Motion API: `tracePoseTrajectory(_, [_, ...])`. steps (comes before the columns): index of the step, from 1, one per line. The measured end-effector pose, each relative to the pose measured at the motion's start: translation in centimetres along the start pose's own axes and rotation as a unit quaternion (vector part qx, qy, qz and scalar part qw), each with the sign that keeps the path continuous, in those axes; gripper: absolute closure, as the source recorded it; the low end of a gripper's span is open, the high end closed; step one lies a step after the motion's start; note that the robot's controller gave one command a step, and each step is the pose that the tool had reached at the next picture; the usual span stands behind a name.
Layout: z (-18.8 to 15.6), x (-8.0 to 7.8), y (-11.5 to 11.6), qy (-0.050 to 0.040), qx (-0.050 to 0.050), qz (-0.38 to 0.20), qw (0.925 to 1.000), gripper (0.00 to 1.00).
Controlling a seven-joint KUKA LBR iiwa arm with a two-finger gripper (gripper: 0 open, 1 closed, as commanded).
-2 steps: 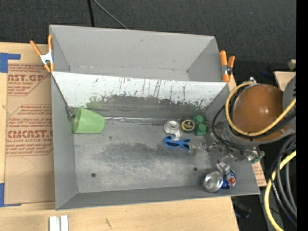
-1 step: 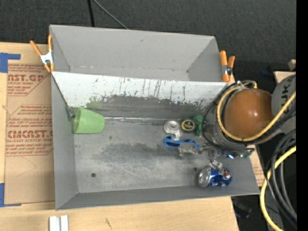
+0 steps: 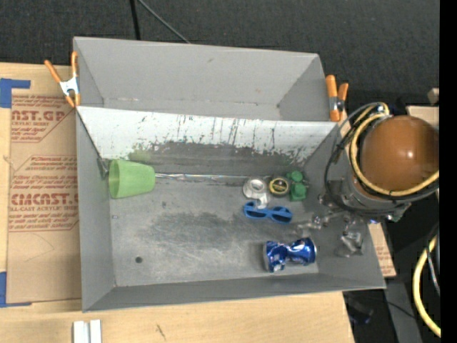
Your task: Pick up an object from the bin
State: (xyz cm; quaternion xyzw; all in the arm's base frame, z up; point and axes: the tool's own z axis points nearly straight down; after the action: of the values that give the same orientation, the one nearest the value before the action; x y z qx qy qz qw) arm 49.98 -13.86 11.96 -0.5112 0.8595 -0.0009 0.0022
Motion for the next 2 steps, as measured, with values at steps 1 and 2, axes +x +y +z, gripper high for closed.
tracePoseTrajectory(1, [3.26,-3.33,4.28,0.0001,-0.005,-0.024,0.9997,0.00])
tracePoseTrajectory(2, [2.86,-3.38,3.69,-0.0044,0.004,-0.020,0.9998,1.00])
